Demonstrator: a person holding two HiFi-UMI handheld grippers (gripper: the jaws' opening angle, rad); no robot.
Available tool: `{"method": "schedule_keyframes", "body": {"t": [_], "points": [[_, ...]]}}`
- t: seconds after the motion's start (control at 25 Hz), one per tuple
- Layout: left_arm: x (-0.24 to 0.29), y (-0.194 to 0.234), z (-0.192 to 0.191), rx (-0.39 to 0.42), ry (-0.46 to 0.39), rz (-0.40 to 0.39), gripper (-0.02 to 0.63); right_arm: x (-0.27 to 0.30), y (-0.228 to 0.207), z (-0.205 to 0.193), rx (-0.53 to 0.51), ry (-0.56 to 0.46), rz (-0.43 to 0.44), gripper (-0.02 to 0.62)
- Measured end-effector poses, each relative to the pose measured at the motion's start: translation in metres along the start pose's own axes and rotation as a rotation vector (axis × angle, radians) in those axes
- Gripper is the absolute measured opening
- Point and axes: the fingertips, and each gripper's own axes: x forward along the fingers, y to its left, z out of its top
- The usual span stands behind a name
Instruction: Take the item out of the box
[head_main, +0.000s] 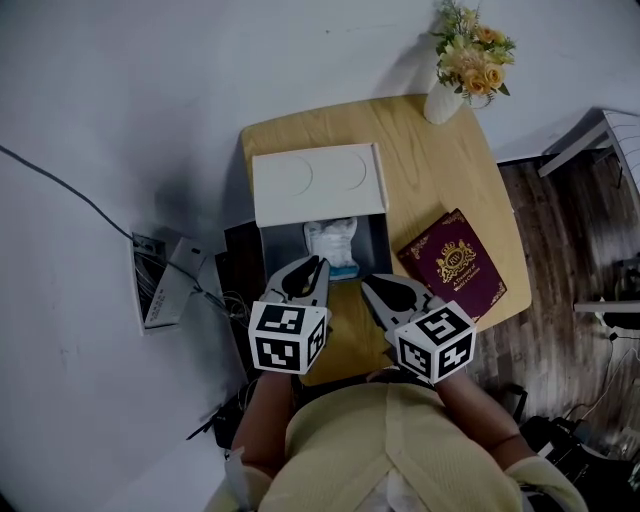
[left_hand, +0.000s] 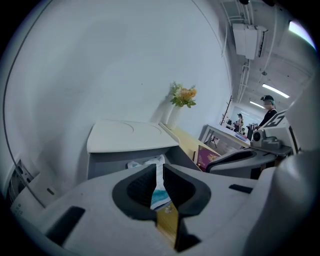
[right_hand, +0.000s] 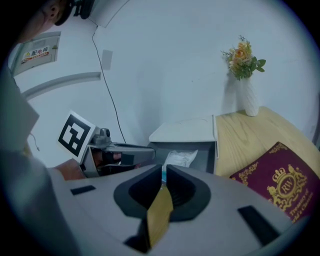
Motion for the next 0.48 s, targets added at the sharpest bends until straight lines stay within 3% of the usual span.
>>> {"method": "schedule_keyframes", "body": {"t": [0.12, 0.32, 0.48], "points": [[0.007, 0.005, 0.001, 0.020, 0.042, -0.018, 0.031, 0.007, -0.004, 0.005, -0.020, 0.014, -0.014, 0.032], [0.018, 0.013, 0.003, -0.054, 0.082, -0.069, 0.035, 0.017, -0.011, 0.009, -0.046, 0.064, -0.046, 0.034], [0.025, 0.018, 0.008, -0.039, 0.110, -0.077, 0.134, 0.022, -0.015, 0.014, -0.050, 0.078, -0.046, 0.034]]}}
